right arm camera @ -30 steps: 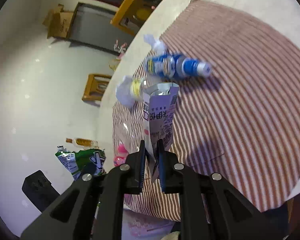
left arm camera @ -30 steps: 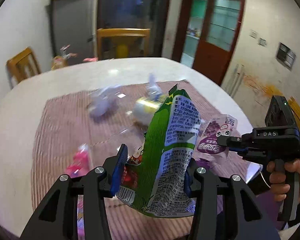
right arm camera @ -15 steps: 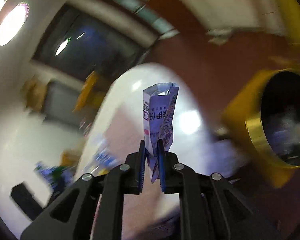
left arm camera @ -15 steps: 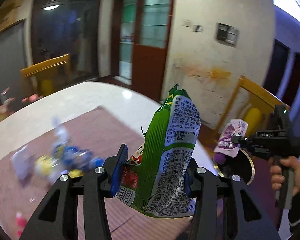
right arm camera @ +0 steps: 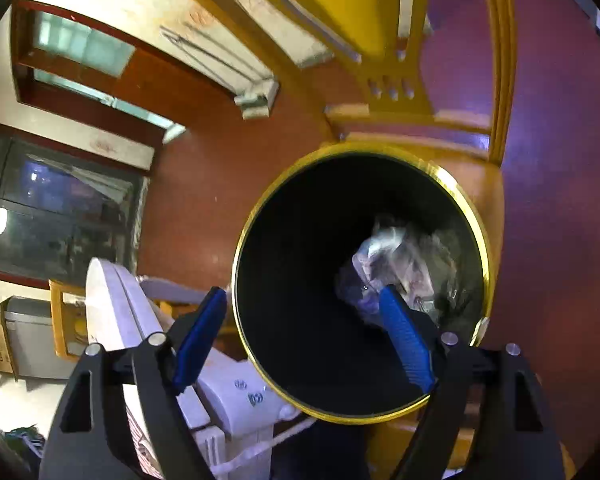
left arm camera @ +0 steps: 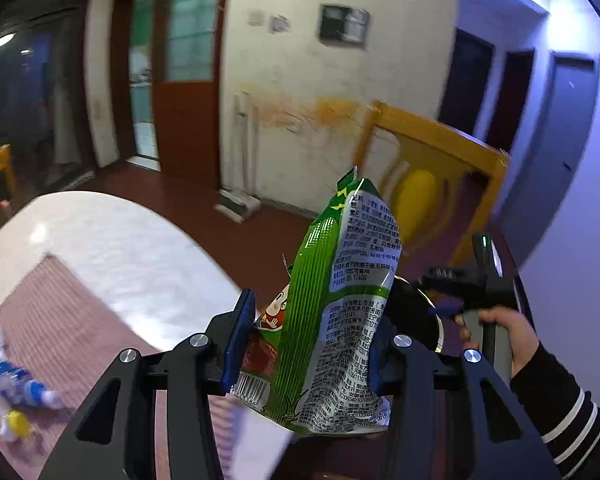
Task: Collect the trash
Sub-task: 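Carry wrapper and green chip bag to the black bin and release them inside, then swing both tools back over the striped cloth toward the remaining trash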
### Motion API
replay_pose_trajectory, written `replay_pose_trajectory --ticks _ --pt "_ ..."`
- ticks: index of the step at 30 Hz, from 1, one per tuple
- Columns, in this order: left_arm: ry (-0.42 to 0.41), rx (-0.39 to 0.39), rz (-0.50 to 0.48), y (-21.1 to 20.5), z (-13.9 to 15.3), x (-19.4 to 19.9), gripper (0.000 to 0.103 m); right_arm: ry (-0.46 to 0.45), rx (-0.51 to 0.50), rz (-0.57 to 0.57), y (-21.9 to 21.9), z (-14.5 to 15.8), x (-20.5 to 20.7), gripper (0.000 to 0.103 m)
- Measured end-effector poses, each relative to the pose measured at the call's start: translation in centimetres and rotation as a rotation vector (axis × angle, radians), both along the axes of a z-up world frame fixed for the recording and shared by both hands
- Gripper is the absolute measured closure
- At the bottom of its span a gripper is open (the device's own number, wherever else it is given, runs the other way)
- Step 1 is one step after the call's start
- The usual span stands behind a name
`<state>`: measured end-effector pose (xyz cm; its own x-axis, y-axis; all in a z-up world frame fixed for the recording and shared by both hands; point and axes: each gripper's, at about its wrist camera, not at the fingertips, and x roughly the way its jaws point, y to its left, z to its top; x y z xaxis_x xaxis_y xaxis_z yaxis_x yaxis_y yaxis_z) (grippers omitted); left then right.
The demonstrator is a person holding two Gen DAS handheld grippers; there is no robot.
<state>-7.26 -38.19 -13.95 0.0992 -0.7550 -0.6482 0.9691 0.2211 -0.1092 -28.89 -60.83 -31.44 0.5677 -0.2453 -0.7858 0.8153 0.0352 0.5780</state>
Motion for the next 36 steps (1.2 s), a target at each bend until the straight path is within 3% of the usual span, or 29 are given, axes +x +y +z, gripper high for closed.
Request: replay_pose_trajectory --ticks 6,9,12,14,17,18,22,26,28,32,35,36 --pt "0.064 0.097 -0.154 -7.8 -3.6 -3.9 0.057 -0.003 -0.133 -0.095 -0.3 2.9 -4.2 0.023" --pt "0.122 0.186 -0.198 -13.1 -7.0 -5.9 0.057 -0.024 -0.165 -0.124 -0.1 4.0 -6.2 0.023" --pt "0.121 0.266 -0.210 -17.8 -10.8 -7.8 0.056 -0.032 -0.194 -0.144 -0.2 4.7 -7.8 0.023" --pt "0.139 0.328 -0.208 -20.0 -13.7 -9.0 0.035 -0.038 -0.198 -0.159 -1.0 4.8 -8.4 0.023" --pt "0.173 0.390 -0.194 -21.6 -16.4 -10.0 0.014 -0.047 -0.202 -0.170 -0.6 5.8 -9.0 0.023" --pt "0.175 0.403 -0.185 -21.9 -16.8 -10.3 0.014 -0.050 -0.208 -0.170 -0.5 5.9 -9.1 0.023" --pt "0.156 0.377 -0.211 -21.6 -16.1 -10.3 0.013 -0.057 -0.227 -0.171 0.0 6.1 -8.8 0.023" --pt "0.146 0.321 -0.218 -20.4 -14.0 -8.6 0.006 -0.073 -0.221 -0.155 0.3 6.2 -7.7 0.023" --pt "0.112 0.286 -0.204 -17.9 -12.7 -7.8 0.006 -0.075 -0.225 -0.132 0.5 6.6 -6.7 0.023" --pt "-0.010 0.172 -0.079 -12.9 -8.6 -2.9 0.006 -0.079 -0.253 -0.057 1.6 7.9 -3.4 0.023" --pt "-0.013 0.125 0.045 -8.8 -6.1 2.0 0.006 -0.096 -0.271 0.035 3.1 9.0 0.6 0.023" --pt "-0.014 0.077 0.132 -5.8 -4.5 4.5 0.006 -0.108 -0.276 0.070 3.7 9.5 2.2 0.023"
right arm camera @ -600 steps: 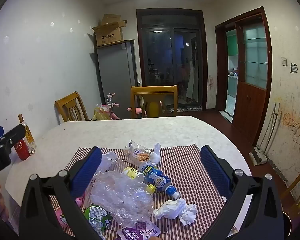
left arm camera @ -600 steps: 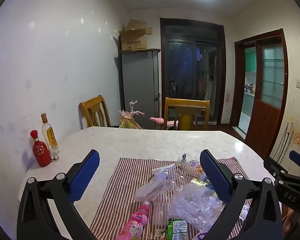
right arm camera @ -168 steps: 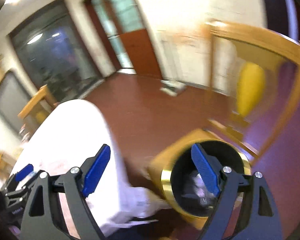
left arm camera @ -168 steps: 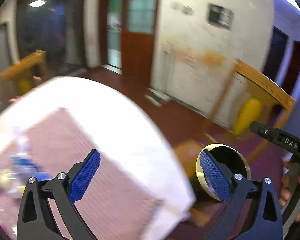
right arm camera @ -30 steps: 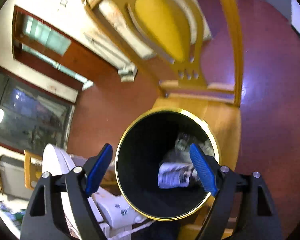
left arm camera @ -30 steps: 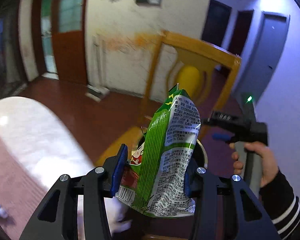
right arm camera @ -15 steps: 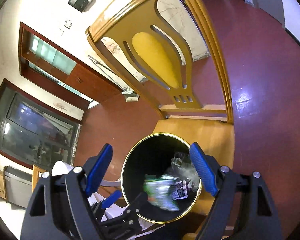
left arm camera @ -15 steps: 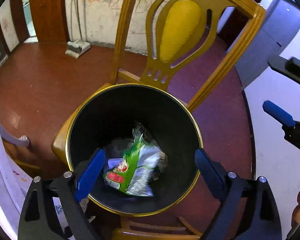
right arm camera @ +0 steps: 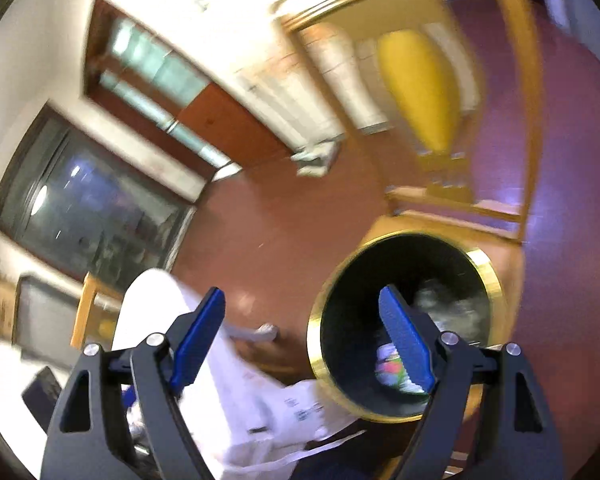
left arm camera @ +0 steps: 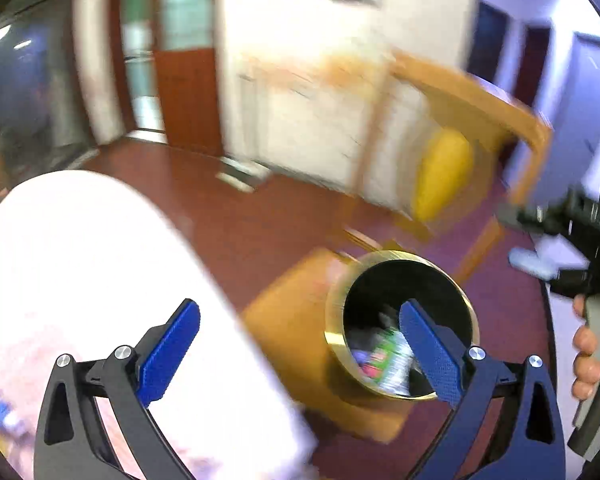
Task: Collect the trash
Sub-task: 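Swing both tools back over the striped cloth toward the remaining trash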
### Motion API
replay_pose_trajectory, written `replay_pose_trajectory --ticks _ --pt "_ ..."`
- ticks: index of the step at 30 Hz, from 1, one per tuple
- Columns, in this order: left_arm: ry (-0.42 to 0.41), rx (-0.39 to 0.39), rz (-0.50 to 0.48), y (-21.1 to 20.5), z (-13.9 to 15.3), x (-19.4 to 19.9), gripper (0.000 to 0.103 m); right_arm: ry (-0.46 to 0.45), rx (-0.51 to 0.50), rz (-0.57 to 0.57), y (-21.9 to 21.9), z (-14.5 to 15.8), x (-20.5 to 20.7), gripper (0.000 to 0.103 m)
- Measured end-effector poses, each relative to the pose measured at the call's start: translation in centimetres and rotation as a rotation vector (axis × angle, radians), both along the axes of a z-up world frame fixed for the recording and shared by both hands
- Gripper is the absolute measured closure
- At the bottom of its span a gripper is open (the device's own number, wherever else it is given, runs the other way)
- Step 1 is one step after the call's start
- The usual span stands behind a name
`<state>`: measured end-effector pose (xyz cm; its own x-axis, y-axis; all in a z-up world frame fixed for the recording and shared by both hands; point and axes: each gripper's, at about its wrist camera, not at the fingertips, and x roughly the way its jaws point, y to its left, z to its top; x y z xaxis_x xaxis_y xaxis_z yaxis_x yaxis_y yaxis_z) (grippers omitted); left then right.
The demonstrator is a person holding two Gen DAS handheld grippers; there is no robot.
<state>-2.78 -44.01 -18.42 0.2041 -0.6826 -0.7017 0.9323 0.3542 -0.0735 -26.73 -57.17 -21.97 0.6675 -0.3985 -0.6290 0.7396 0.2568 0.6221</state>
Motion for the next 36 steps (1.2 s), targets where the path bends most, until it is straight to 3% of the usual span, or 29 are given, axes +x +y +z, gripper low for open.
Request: replay_pose_trajectory --ticks 4,9,12,19,23,30,33,36 --pt "-0.053 -0.112 0.254 9.6 4.7 5.9 0.006 -0.035 -0.045 0.206 3.8 2.5 8.1 0.023" --pt "-0.244 -0.143 0.573 21.8 9.2 9.7 0.006 -0.076 -0.127 0.463 10.4 6.3 17.3 0.023" --pt "-0.317 -0.169 0.728 28.1 11.5 10.2 0.006 -0.114 -0.190 0.613 15.6 9.1 22.3 0.023" --pt "-0.477 -0.127 1.002 39.2 14.8 9.1 0.006 -0.166 -0.397 0.802 25.9 14.6 27.1 0.019" --pt "-0.439 -0.160 1.047 42.7 15.2 9.4 0.006 -0.161 -0.496 0.871 30.1 16.0 28.1 0.018" --pt "-0.378 -0.154 1.062 45.2 13.4 10.6 0.006 -0.121 -0.504 0.933 32.8 15.8 29.8 0.018" --pt "-0.349 -0.167 1.050 45.5 13.2 10.8 0.006 -0.109 -0.475 0.971 33.0 15.5 32.3 0.017" --pt "-0.310 -0.196 1.043 45.9 12.9 12.2 0.006 -0.059 -0.432 1.048 33.2 14.7 37.3 0.017"
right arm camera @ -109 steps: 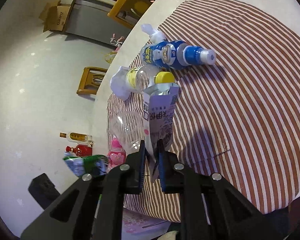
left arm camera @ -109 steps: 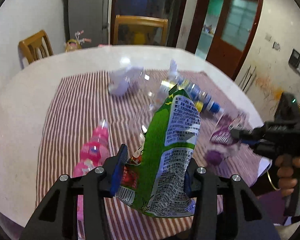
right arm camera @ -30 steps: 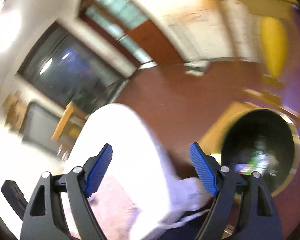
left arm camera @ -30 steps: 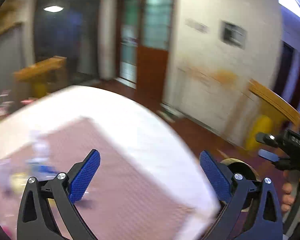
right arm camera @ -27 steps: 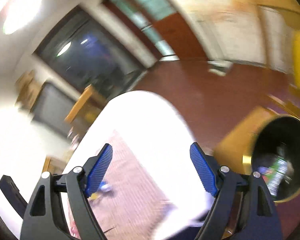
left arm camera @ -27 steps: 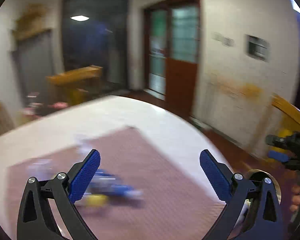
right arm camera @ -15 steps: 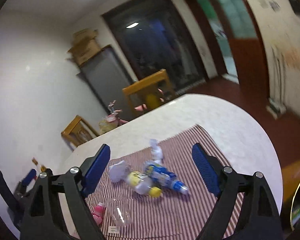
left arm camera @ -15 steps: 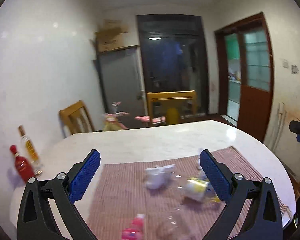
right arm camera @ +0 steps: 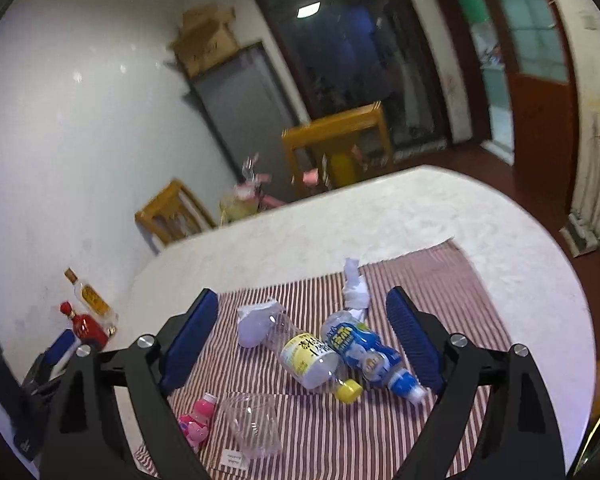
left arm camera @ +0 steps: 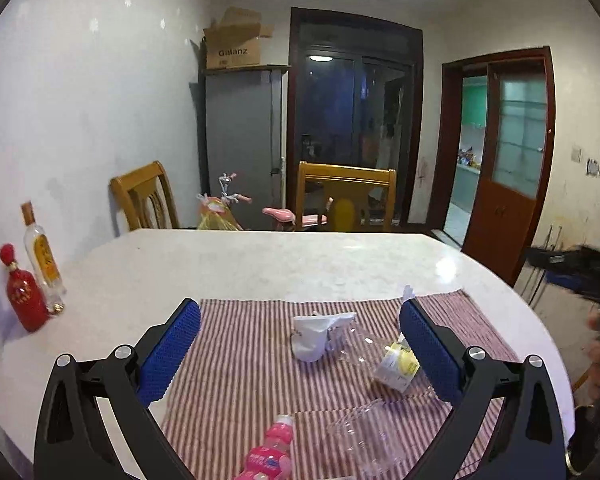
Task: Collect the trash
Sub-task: 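Swing both tools back over the striped cloth toward the remaining trash, then grasp the twisted white tissue with the right gripper while the left gripper grasps a white napkin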
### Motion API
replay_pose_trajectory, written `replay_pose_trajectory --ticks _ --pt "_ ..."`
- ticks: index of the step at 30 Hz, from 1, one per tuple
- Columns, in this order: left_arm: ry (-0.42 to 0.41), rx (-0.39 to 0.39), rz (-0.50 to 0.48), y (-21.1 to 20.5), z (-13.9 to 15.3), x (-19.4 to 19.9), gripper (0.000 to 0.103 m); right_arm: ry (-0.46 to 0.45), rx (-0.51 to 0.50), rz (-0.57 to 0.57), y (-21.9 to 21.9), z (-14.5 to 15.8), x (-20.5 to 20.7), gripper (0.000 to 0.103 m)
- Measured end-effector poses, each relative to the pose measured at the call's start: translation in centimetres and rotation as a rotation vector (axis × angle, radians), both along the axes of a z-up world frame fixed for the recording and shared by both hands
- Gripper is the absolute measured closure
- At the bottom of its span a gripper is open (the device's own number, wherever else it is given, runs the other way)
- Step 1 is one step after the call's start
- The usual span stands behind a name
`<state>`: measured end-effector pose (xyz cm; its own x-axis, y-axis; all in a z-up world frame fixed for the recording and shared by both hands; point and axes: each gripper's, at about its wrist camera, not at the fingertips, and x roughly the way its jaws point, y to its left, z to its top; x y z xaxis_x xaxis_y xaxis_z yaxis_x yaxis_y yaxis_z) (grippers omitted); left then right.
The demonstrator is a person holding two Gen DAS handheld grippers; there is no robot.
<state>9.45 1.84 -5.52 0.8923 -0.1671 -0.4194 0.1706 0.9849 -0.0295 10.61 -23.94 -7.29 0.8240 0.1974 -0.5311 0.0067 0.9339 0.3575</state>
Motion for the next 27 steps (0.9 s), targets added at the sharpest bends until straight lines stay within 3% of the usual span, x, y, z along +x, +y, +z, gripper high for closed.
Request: replay_pose_trajectory --ticks 2,5,8,13,16,21,24,27 --pt "0.010 0.005 0.002 0.2 -0.3 0.9 0.006 0.123 -0.043 0.055 0.5 -1.6 5.0 0.017" --pt "0.040 0.025 0.017 0.7 -0.9 2.6 0.006 0.296 -0.195 0.113 1.9 -5.5 11.8 0.017" --pt "0.094 0.041 0.017 1.3 -2.0 4.8 0.006 0.430 -0.186 0.139 2.2 -10.0 17.4 0.030" --pt "0.234 0.180 -0.024 1.4 -4.9 9.0 0.006 0.608 -0.260 0.124 2.4 -16.0 23.0 0.043" --pt "0.321 0.267 -0.061 0.9 -7.7 11.1 0.006 0.635 -0.260 0.133 2.3 -17.9 23.7 0.050" --pt "0.419 0.205 -0.188 -0.4 -10.4 14.5 0.006 0.604 -0.315 0.173 2.9 -18.9 23.5 0.082" --pt "0.458 0.221 -0.262 -1.6 -11.6 16.9 0.006 0.576 -0.215 0.176 2.1 -17.9 22.8 0.083" --pt "0.546 0.269 -0.353 -3.1 -13.7 19.6 0.006 0.500 -0.143 0.165 1.3 -15.9 21.2 0.083"
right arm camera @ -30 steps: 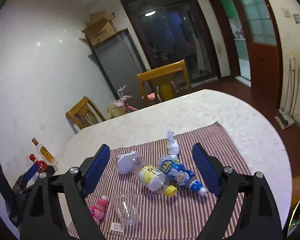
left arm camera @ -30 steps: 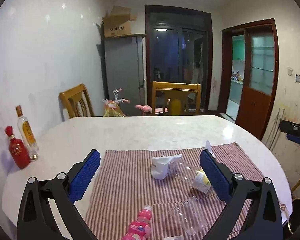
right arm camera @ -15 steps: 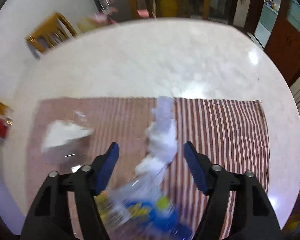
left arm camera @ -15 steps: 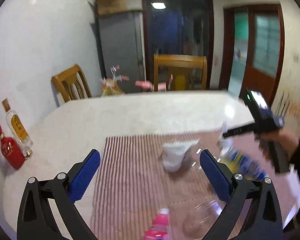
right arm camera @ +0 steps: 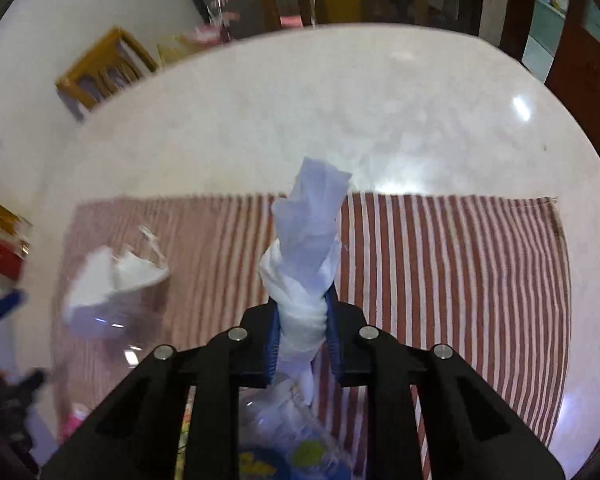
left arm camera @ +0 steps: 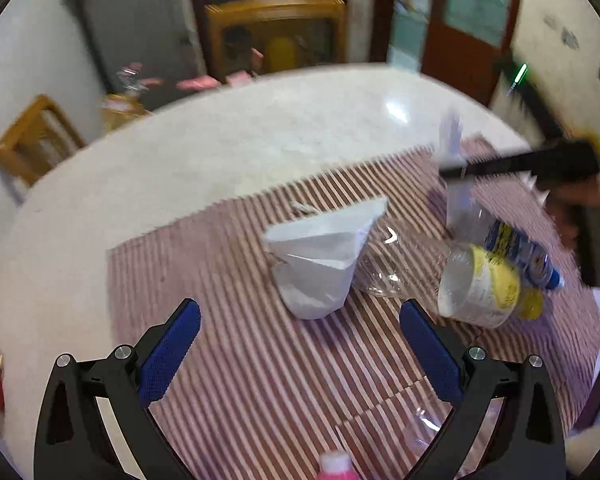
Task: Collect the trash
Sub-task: 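Grasp the twisted white tissue with the right gripper while the left gripper grasps a white napkin, then carry both tissues to the black bin and open both grippers over it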
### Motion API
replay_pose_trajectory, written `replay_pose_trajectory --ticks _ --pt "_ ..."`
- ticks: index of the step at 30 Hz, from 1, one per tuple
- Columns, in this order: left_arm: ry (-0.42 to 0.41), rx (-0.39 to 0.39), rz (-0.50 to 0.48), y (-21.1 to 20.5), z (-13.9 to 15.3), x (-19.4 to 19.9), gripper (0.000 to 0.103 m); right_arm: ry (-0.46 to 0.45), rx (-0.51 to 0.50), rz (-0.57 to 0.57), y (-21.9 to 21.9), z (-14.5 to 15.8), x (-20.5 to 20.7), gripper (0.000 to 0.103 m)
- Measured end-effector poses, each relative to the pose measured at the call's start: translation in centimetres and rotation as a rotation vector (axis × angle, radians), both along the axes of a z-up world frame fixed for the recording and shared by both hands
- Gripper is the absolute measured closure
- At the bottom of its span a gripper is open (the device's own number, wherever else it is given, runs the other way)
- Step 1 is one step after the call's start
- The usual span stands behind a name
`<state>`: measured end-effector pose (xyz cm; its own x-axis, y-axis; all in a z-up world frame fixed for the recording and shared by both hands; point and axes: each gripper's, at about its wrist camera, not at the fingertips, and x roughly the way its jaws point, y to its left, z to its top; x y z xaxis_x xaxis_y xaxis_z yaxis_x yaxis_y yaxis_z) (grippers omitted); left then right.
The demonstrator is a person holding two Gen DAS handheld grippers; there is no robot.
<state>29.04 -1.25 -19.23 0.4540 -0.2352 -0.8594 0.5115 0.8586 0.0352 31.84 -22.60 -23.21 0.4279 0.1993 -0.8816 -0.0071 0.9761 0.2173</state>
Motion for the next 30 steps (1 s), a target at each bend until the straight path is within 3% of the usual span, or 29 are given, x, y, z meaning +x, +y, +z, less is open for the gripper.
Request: replay_pose_trajectory --ticks 4,7,9,10,11,13,15,20,24,30 --pt "0.044 0.082 -0.070 -1.9 -2.6 2.4 0.006 -0.052 0.045 0.004 -0.3 2.2 -0.8 0.082" --pt "0.056 0.059 -0.062 -2.6 -3.5 3.8 0.007 -0.076 0.062 0.010 -0.5 3.2 -1.5 0.081" --pt "0.067 0.028 -0.024 -2.5 -3.9 4.6 0.015 -0.087 0.070 0.018 -0.8 4.1 -1.4 0.081" --pt "0.085 0.001 -0.003 -2.2 -4.3 5.0 0.032 -0.093 0.075 0.022 -0.9 4.4 -1.6 0.081" --pt "0.101 -0.020 0.012 -1.8 -4.6 5.3 0.059 -0.097 0.076 0.026 -0.7 4.7 -1.8 0.080" --pt "0.126 -0.062 0.078 -0.7 -5.0 5.9 0.084 -0.105 0.075 0.030 -0.8 5.1 -1.6 0.080" --pt "0.132 -0.082 0.099 -0.2 -5.0 5.7 0.095 -0.108 0.080 0.028 -1.1 5.3 -1.3 0.080" --pt "0.038 -0.141 0.148 1.8 -1.7 3.3 0.098 -0.114 0.096 0.017 -1.2 5.6 -2.0 0.080" --pt "-0.072 -0.201 0.169 3.3 3.3 0.2 0.098 -0.127 0.111 0.007 -1.4 6.2 -2.8 0.080" --pt "-0.192 -0.263 0.080 1.7 9.6 -6.4 0.098 -0.220 0.176 -0.015 -2.6 10.2 -7.3 0.081"
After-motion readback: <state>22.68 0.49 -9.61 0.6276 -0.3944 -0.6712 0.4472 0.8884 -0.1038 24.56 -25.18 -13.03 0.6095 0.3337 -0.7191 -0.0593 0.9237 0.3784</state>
